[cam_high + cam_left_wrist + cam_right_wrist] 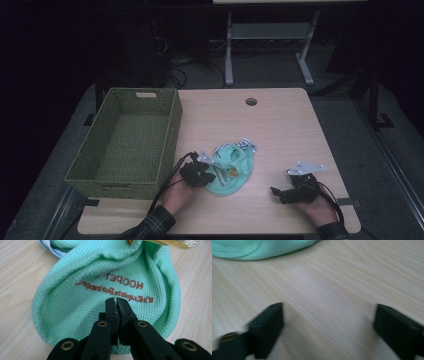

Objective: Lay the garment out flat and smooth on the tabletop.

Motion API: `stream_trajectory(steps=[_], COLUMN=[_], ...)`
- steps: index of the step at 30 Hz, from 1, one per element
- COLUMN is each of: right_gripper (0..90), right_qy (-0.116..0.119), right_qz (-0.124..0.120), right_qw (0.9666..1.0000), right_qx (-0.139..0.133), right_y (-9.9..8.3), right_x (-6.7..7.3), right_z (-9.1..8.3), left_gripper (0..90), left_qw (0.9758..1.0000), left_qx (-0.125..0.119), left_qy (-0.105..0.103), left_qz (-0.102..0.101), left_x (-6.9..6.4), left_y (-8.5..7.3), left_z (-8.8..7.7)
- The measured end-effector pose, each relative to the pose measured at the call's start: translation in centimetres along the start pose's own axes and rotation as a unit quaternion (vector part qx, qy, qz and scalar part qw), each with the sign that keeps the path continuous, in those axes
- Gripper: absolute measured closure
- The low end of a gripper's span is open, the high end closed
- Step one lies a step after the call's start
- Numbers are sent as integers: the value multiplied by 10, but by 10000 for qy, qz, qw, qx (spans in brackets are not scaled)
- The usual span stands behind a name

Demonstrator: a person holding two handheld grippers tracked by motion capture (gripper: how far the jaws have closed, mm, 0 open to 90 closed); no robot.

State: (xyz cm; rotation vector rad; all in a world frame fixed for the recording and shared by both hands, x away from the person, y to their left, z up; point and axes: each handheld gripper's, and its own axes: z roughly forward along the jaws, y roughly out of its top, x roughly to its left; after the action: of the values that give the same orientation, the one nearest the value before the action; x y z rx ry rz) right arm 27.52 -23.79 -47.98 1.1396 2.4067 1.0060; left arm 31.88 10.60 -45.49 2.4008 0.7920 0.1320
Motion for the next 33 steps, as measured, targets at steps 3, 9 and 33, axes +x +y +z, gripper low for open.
stream_trajectory(steps=[3, 9, 33], right_gripper=[269, 454, 898], right_qy=[-107, -36, 901], right_qz=[-94, -103, -283], right_qw=[9999, 9999, 9951], right_qx=[52, -9, -305], right_y=[4, 17, 95], right_x=[2, 0, -9], right_z=[-4, -3, 24], left_gripper=[877, 879, 892], left_qw=[10000, 10000, 9999], left_qx=[16, 25, 156], left_qy=[10, 49, -69], left_qz=[31, 48, -14], left_x=[0, -2, 3], left_y=[0, 1, 4], left_z=[0, 1, 1])
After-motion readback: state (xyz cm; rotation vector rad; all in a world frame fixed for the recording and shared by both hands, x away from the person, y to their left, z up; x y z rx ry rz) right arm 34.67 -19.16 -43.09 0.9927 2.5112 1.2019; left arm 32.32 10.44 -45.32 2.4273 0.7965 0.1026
